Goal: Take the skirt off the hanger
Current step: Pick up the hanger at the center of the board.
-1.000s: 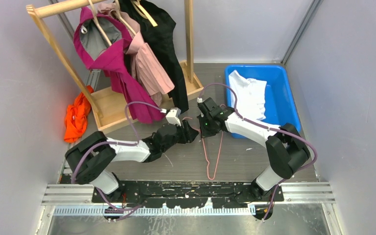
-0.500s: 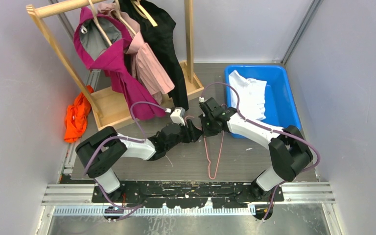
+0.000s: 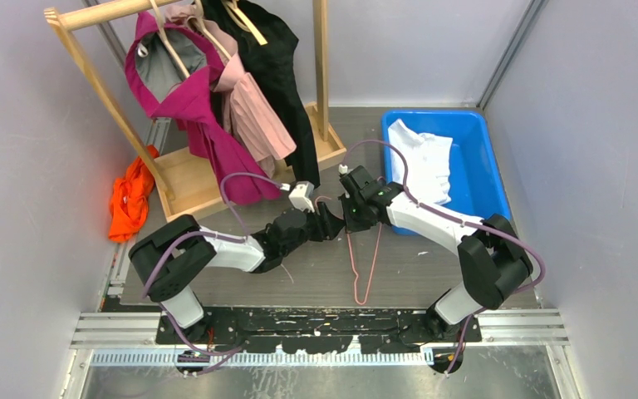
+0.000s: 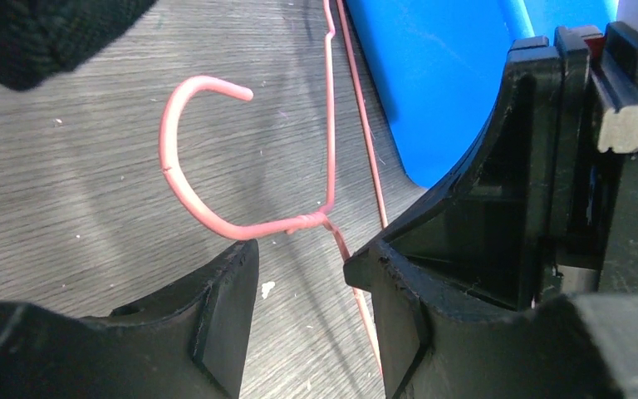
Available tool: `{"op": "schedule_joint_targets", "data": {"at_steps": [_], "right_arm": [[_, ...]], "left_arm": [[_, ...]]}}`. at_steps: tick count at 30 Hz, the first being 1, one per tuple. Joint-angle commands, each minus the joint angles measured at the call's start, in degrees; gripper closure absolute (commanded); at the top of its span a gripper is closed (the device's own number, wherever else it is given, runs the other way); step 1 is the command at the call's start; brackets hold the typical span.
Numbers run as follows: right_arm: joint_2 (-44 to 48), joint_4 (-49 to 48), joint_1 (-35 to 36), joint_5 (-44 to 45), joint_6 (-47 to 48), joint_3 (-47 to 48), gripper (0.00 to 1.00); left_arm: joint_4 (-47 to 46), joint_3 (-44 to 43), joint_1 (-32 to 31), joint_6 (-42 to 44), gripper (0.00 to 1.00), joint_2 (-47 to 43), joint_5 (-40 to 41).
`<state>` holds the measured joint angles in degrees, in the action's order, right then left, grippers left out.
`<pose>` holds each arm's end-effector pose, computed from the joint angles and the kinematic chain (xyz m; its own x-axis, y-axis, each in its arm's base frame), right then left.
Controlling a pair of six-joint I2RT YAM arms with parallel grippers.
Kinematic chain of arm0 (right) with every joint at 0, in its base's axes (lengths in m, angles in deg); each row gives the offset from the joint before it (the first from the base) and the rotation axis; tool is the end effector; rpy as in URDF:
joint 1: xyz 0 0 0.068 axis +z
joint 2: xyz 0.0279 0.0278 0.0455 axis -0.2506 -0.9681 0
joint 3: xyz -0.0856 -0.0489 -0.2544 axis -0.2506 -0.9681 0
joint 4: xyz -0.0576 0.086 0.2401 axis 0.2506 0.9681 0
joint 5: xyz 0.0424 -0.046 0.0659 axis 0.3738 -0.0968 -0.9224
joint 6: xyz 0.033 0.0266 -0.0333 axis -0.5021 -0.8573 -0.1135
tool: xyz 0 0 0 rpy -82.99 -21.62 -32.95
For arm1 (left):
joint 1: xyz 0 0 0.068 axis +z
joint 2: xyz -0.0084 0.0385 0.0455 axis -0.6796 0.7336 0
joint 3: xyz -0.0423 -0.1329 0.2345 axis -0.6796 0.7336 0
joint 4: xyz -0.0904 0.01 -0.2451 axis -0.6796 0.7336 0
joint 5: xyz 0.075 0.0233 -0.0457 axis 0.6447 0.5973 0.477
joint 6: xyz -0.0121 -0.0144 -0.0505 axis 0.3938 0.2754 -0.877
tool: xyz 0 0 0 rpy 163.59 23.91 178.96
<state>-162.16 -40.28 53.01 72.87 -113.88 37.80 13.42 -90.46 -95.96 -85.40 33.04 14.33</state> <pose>0.2376 0.1891 0.2095 -0.8804 -0.1822 -0.4379 -0.2907 0.9368 0.1947 0.1999 -0.2557 0.1613 -0.6157 -0.3576 -0.7022 0.3438 0.6799 -0.6477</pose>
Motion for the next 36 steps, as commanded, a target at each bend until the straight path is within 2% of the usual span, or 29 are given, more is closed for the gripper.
{"op": "schedule_joint_targets", "data": {"at_steps": [1, 8, 27, 29, 31, 33, 34, 36], "right_arm": [[3.05, -0.81, 0.62, -2.4, 0.19, 0.56, 0.99], [3.13, -0.81, 0.65, -2.75, 0.28, 0.59, 0.99], [1.7, -2.38, 0.69, -3.93, 0.79, 1.77, 0.99], [1.49, -2.73, 0.65, -3.96, 0.87, 2.09, 0.99], [1.22, -2.94, 0.7, -4.04, 0.89, 2.18, 0.99], [1.15, -3.1, 0.69, -4.15, 0.83, 2.08, 0.99], [1.19, -3.2, 0.74, -4.24, 0.77, 1.89, 0.99], [1.35, -3.15, 0.7, -4.36, 0.76, 1.6, 0.99]], "left_arm": [[-5.7, -1.77, -0.04, 0.82, 0.48, 0.51, 4.72], [-6.81, -2.51, 0.63, 0.76, 0.48, 1.89, 5.66], [-8.11, -6.96, 0.84, -3.02, 0.5, 7.35, 0.62], [-8.35, -6.78, 0.81, -3.51, 0.56, 7.8, 0.06], [-9.22, -6.61, 0.82, -3.66, 0.68, 8.15, -0.33], [-9.76, -6.7, 0.85, -3.38, 0.83, 8.41, -0.56], [-9.88, -6.83, 0.85, -3.17, 0.96, 8.46, -0.63], [-10.09, -7.09, 0.81, -2.93, 1.0, 8.59, -0.76]]}}
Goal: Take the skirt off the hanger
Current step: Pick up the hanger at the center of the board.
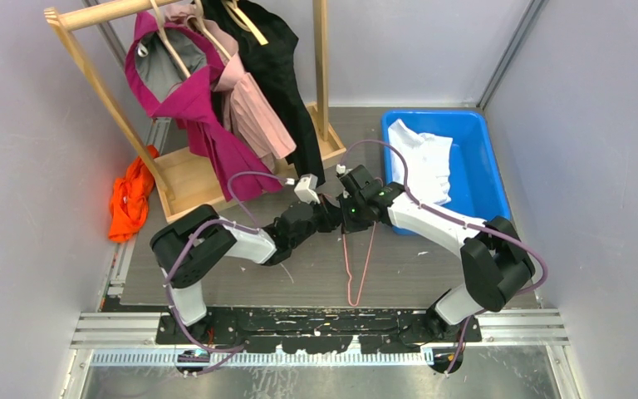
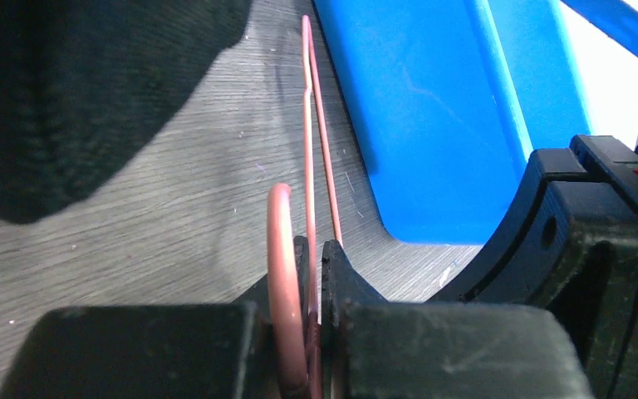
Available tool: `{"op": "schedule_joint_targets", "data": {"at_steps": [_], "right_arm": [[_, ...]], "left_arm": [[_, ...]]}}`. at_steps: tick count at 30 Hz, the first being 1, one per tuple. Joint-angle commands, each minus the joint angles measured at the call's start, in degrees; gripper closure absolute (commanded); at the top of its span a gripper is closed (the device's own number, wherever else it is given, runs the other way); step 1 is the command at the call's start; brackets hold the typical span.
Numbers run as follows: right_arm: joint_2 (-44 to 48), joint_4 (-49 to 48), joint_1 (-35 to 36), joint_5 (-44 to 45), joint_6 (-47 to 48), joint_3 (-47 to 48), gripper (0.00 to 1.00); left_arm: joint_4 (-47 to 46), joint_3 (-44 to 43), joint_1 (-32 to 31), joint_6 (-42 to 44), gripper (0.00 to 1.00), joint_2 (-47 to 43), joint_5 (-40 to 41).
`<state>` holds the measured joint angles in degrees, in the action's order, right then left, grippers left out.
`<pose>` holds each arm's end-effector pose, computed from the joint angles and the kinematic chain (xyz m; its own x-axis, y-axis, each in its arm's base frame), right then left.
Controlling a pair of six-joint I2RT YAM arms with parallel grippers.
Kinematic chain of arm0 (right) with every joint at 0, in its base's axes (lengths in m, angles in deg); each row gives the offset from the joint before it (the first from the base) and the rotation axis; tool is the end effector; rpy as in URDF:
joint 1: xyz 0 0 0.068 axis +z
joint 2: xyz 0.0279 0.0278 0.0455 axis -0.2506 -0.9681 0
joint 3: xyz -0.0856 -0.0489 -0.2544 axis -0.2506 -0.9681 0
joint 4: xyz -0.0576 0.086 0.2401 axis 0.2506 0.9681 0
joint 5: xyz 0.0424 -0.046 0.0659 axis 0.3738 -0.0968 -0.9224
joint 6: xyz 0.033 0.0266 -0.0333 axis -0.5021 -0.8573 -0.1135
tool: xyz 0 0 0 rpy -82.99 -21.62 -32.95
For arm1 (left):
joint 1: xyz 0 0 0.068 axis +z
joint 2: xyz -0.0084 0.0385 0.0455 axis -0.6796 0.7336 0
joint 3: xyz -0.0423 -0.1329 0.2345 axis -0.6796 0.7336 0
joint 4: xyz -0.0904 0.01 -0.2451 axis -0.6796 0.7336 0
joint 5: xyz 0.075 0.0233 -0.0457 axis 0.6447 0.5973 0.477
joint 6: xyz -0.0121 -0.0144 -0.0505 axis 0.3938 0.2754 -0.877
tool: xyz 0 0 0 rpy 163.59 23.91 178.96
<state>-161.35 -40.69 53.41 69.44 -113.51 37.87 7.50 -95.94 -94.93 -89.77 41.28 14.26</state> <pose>0.2345 0.1920 0.2143 -0.8781 -0.1961 -0.4364 -0.3266 0.9122 0.2473 0.2229 -0.2758 0.1524 -0.6112 -0.4476 -0.6527 0.3087 0.6246 -0.7174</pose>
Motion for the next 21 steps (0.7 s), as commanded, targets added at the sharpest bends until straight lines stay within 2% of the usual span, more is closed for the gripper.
{"op": "schedule_joint_targets", "data": {"at_steps": [1, 9, 10, 13, 16, 21], "right_arm": [[0.67, -2.77, 0.26, -0.87, 0.43, 1.44, 0.99], [0.58, -0.12, 0.28, 2.42, 0.48, 2.22, 0.98], [0.34, 0.64, 0.27, 3.71, 0.58, 2.61, 0.92], [0.55, 1.4, 0.3, 7.68, 0.78, 3.1, 0.55], [1.7, 0.16, 0.26, 8.46, 0.65, 2.67, 0.43], [2.41, 0.08, 0.24, 7.85, 0.53, 3.66, 0.37]], "left_arm": [[-4.27, -1.63, -0.2, 1.64, 1.0, 0.32, -0.8], [-3.71, 0.53, -0.27, 5.8, 1.0, -3.03, 1.9], [-3.41, 0.91, -0.28, 6.25, 1.0, -3.88, 2.08], [-0.92, 1.85, -0.27, 8.05, 1.0, -7.39, 2.24], [3.15, 2.02, -0.6, 10.9, 1.0, -11.06, 2.62], [8.34, 1.58, -0.78, 13.28, 1.0, -15.6, 2.75]]}}
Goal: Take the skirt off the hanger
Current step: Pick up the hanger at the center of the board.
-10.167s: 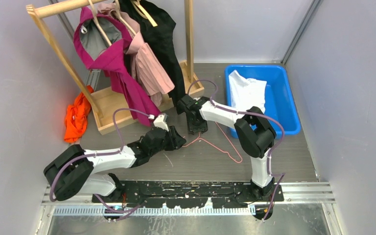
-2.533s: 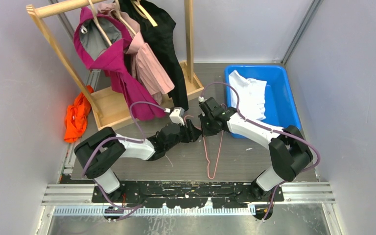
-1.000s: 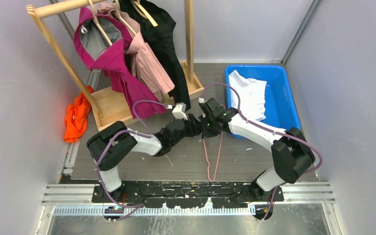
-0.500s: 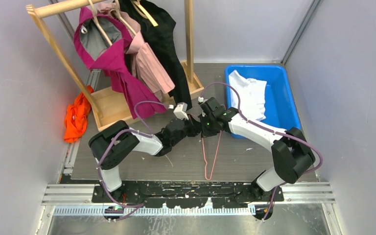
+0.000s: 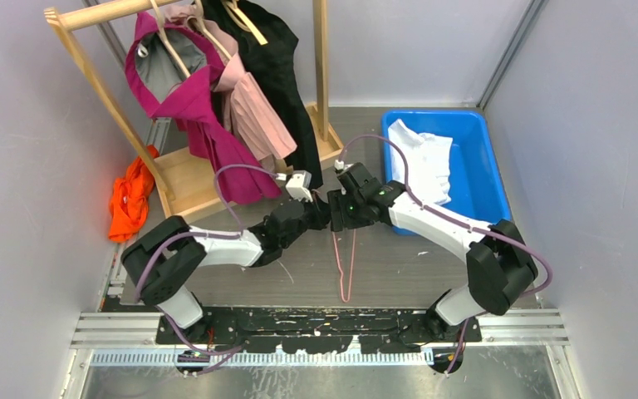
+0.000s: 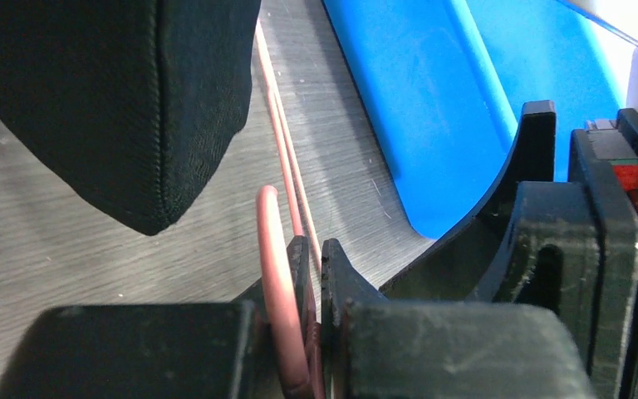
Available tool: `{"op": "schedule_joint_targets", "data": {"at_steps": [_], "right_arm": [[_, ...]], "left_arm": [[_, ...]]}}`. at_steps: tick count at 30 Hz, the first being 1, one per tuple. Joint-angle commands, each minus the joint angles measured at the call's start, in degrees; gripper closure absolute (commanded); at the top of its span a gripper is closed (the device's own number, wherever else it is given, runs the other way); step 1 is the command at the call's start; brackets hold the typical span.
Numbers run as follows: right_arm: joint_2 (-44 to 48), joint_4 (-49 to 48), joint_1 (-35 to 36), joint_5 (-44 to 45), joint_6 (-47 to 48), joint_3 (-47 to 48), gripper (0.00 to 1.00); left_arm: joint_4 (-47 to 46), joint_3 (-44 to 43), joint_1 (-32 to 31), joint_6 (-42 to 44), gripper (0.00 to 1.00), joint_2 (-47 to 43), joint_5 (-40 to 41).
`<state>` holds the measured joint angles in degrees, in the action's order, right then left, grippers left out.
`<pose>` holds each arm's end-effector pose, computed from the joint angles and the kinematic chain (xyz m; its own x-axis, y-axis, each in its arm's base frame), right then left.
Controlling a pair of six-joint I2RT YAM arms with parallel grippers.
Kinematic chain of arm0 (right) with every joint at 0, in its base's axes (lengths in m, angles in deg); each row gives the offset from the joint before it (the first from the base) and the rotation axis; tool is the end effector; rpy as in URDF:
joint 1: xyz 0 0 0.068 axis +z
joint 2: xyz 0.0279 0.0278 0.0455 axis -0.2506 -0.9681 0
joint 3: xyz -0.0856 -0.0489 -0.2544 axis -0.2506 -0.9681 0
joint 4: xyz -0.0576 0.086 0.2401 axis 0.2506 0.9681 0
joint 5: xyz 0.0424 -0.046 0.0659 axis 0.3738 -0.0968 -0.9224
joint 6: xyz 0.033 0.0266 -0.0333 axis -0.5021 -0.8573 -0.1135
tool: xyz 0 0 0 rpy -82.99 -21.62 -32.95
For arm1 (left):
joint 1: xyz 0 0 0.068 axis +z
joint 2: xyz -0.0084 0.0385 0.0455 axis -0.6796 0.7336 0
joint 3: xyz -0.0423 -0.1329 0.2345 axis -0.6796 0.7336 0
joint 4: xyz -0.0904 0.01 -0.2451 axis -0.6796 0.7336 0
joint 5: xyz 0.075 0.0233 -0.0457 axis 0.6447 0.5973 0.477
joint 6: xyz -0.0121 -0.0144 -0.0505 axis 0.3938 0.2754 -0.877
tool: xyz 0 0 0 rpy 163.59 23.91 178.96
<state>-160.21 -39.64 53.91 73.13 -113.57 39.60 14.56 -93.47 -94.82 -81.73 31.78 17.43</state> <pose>0.2350 0.1929 0.2279 -0.8557 -0.1846 -0.4835 -0.3169 0.9255 0.2076 0.2117 -0.2572 0.1811 -0.5337 -0.3796 -0.7557 0.3590 0.7073 -0.6089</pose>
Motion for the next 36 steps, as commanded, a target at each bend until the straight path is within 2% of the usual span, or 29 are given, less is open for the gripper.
{"op": "schedule_joint_targets", "data": {"at_steps": [1, 2, 3, 6, 15, 21, 26, 30, 36], "right_arm": [[1.66, -1.04, -0.2, 3.87, 0.47, 1.94, 0.37], [2.29, -1.14, -0.19, 3.48, 0.34, 1.76, 0.36], [3.2, -1.28, -0.17, 2.98, 0.33, 1.66, 0.28], [7.08, -1.27, 0.67, 3.69, 0.77, 1.26, 0.24], [22.56, -4.15, 2.65, 8.05, 0.15, -4.84, 0.23], [26.58, -4.36, 8.01, 13.38, -1.15, -7.61, 0.24], [29.42, -5.0, 12.19, 19.97, -2.43, -10.44, 0.24], [30.29, -7.1, 15.05, 21.21, -4.42, -13.72, 0.25], [28.97, -12.54, 19.92, 26.42, -4.89, -14.67, 0.27]], "left_arm": [[2.21, -0.93, -1.02, 5.5, 1.0, -7.28, -0.15], [3.35, -1.05, -1.21, 5.95, 1.0, -8.03, 0.31], [4.54, -1.23, -1.39, 6.51, 1.0, -8.81, 0.75], [8.15, -1.78, -1.73, 7.74, 1.0, -11.0, 2.1], [15.17, -2.46, -4.84, 11.32, 1.0, -17.07, 7.29], [18.29, -3.99, -7.06, 14.86, 1.0, -19.09, 11.82], [26.7, -8.19, -11.44, 20.56, 1.0, -22.25, 19.14], [31.75, -10.92, -13.16, 23.12, 1.0, -25.45, 25.14], [32.86, -14.91, -14.33, 28.02, 1.0, -25.37, 31.48]]}}
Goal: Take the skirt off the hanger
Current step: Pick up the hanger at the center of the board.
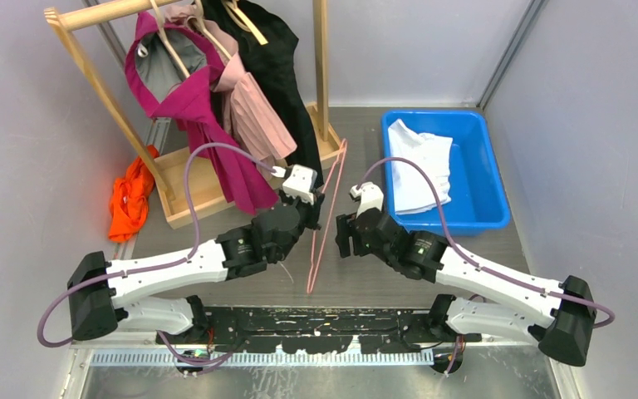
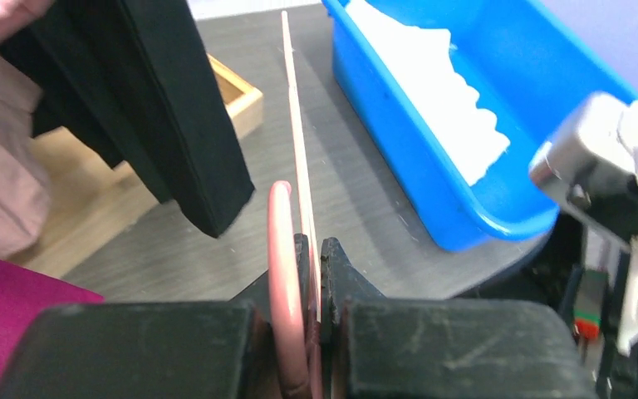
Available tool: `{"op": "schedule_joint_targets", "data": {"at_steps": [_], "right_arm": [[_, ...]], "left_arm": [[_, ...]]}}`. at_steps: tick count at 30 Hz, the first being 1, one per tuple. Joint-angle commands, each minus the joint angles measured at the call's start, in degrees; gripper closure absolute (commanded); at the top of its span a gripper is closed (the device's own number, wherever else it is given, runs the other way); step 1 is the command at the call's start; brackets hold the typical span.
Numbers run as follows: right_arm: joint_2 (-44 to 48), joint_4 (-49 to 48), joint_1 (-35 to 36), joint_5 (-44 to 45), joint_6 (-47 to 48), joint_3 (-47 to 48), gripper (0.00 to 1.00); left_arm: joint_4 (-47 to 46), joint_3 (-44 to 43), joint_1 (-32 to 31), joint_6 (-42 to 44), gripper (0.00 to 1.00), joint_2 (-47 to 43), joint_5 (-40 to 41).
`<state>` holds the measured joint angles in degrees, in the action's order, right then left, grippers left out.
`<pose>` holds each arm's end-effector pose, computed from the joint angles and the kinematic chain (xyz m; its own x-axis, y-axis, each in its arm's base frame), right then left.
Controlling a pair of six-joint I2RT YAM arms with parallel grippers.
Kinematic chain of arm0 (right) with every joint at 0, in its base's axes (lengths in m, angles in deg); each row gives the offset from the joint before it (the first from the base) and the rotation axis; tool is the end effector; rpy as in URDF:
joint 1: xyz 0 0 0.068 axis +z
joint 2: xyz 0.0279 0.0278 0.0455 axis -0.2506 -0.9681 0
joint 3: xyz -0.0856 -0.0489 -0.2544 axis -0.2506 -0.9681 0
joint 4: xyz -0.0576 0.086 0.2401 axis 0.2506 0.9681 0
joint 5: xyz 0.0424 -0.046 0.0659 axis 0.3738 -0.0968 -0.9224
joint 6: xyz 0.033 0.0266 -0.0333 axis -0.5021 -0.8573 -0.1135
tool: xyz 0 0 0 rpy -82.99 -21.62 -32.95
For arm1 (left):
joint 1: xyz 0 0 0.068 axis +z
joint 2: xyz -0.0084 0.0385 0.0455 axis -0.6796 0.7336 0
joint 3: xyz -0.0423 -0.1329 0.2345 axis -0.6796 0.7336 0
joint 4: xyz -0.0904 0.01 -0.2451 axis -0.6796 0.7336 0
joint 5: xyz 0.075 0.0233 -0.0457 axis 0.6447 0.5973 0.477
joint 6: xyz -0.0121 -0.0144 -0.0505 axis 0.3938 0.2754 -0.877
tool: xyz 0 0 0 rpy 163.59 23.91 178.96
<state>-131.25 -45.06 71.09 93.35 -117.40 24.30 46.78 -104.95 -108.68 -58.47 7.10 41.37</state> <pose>0.1264 0.1690 0.2705 -0.6004 -0.1259 -0.7897 -0.4014 0.9016 0.1614 0.1343 -0.2466 0.3172 -0.2260 -0.1285 -0.9656 0.4272 0.8778 -0.2168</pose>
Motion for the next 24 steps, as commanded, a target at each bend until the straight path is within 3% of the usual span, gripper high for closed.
{"op": "schedule_joint_targets", "data": {"at_steps": [1, 10, 24], "right_arm": [[0.07, -8.04, 3.42, 7.25, -0.76, 0.81, 0.27], [-1.68, -13.87, 8.11, 12.77, 1.16, 3.6, 0.28], [-5.14, -19.79, 22.69, 25.05, 3.61, 6.3, 0.28]], "left_arm": [[0.5, -4.09, -0.53, 5.6, 1.0, -0.46, 8.45], [-0.02, -9.72, -0.71, 12.53, 1.0, 2.32, 13.0], [0.69, -15.14, -1.69, 13.22, 1.0, 6.57, 12.51]]}}
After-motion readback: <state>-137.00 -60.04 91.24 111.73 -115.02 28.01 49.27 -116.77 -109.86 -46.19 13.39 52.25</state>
